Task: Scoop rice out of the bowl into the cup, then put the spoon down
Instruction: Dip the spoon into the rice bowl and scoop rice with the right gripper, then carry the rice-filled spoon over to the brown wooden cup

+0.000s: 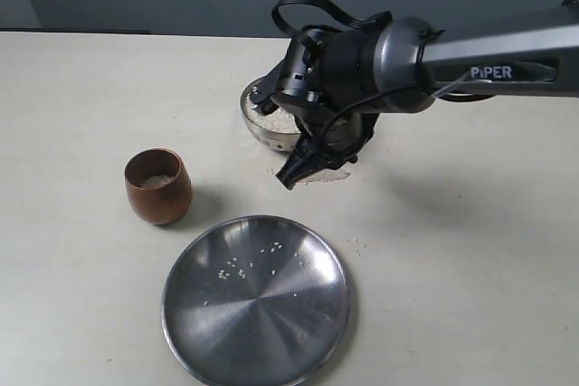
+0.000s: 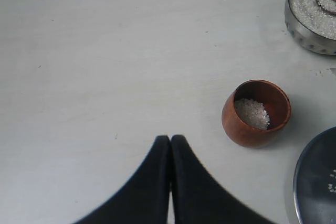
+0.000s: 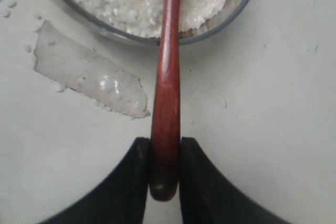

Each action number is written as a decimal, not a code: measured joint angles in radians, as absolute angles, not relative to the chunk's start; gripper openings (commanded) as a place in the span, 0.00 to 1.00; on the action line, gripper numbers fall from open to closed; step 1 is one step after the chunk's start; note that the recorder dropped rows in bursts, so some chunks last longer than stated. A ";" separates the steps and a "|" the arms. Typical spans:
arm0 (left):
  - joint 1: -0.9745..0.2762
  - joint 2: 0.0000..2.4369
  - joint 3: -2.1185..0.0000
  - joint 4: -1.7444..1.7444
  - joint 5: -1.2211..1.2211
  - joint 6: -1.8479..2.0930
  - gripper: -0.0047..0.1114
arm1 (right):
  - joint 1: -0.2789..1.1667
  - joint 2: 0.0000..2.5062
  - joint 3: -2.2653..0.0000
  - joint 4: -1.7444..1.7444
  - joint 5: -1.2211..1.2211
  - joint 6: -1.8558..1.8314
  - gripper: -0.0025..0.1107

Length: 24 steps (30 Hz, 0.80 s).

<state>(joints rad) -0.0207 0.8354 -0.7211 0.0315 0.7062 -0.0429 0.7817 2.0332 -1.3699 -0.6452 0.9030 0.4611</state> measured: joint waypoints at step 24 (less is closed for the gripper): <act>-0.021 0.835 -0.721 0.034 0.706 -0.043 0.04 | 0.782 1.913 -1.370 -0.469 0.886 0.398 0.02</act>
<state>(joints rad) -0.0207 0.8354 -0.7211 0.0341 0.7062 -0.0429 0.7817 1.9126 -1.3699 -0.4692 0.8860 0.3977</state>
